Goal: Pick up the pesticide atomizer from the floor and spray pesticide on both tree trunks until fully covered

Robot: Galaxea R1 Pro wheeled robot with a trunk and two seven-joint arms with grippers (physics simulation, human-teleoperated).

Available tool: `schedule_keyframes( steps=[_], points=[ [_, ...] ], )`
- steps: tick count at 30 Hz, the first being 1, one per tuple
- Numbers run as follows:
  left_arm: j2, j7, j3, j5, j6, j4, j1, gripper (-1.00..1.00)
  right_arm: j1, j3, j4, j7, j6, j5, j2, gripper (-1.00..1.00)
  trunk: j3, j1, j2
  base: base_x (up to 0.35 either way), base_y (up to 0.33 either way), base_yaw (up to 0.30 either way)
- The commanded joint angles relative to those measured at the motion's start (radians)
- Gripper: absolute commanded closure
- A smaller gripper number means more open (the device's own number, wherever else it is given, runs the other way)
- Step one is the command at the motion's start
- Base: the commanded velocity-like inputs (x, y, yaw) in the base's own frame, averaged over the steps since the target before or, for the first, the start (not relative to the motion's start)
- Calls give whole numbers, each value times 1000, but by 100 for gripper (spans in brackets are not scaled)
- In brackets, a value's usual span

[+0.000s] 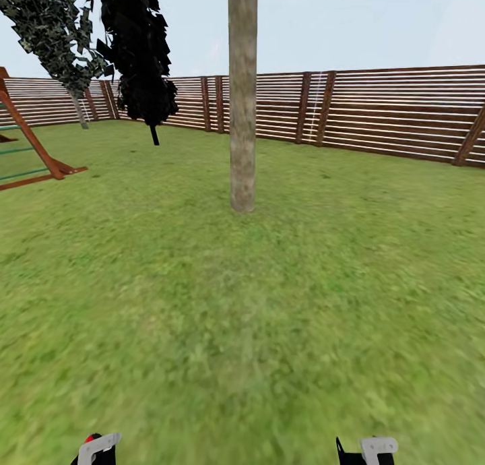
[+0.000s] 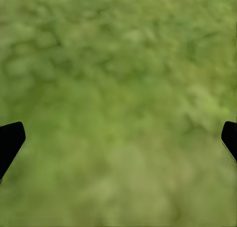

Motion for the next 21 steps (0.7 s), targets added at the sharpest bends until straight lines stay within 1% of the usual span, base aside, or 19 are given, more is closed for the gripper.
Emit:
schedule_keyframes(
  steps=[1,21],
  points=[
    [0,2,7,-10,-4,1,-1,100,-1,-8,1,-3,-3,11,0,-100,0,0,0,339,0,0],
    [0,2,7,-10,-4,1,-1,100,-1,-8,1,-3,-3,11,0,-100,29,0,0,339,0,0]
  ],
)
